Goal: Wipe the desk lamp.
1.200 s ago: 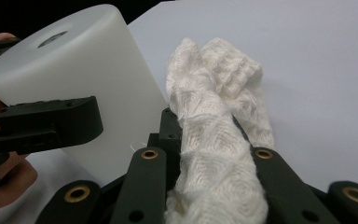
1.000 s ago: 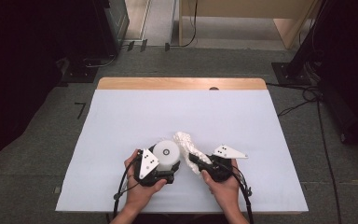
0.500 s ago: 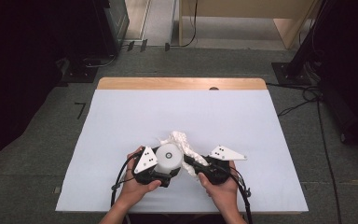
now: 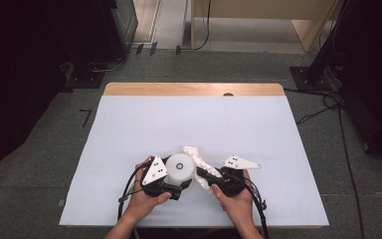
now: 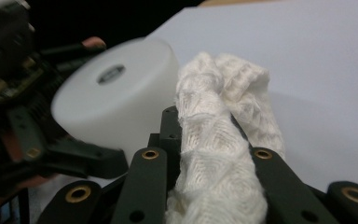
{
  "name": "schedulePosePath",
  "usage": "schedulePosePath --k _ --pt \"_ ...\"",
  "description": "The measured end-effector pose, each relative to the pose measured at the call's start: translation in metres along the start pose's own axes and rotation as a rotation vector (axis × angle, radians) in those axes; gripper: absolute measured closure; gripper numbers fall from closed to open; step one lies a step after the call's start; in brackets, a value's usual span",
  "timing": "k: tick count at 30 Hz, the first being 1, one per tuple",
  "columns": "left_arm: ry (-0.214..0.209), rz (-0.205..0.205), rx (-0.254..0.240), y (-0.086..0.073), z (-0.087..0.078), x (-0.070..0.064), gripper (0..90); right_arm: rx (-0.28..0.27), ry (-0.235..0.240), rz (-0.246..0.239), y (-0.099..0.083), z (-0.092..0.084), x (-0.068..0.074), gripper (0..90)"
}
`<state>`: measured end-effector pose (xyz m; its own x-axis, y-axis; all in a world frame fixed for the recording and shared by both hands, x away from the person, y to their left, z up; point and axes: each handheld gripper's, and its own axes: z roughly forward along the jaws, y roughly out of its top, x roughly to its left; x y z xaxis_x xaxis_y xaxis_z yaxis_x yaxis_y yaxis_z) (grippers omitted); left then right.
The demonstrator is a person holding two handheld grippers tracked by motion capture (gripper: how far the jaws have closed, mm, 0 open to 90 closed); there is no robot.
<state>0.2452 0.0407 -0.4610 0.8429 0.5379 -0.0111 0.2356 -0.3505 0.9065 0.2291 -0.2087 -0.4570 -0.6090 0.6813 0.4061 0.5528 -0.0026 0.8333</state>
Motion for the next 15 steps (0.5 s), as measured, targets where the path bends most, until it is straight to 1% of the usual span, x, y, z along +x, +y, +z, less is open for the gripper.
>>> schedulePosePath --k 2,6,8,11,15 --pt "-0.002 0.001 -0.003 0.000 0.000 0.000 8.5 -0.031 -0.005 -0.028 0.007 -0.007 0.006 76.7" --pt "-0.002 0.000 -0.004 0.000 0.000 0.000 8.4 -0.053 -0.005 -0.051 0.010 -0.010 0.012 76.9" --pt "0.006 0.004 -0.004 0.000 0.000 -0.001 8.4 -0.051 -0.003 -0.037 0.010 -0.010 0.010 77.0" --pt "0.015 0.009 -0.006 -0.001 0.000 -0.003 8.5 -0.059 -0.016 -0.021 0.009 -0.011 0.004 77.2" --pt "0.009 0.008 -0.008 -0.001 0.000 -0.003 8.5 -0.081 -0.052 -0.004 0.011 -0.017 -0.003 77.4"
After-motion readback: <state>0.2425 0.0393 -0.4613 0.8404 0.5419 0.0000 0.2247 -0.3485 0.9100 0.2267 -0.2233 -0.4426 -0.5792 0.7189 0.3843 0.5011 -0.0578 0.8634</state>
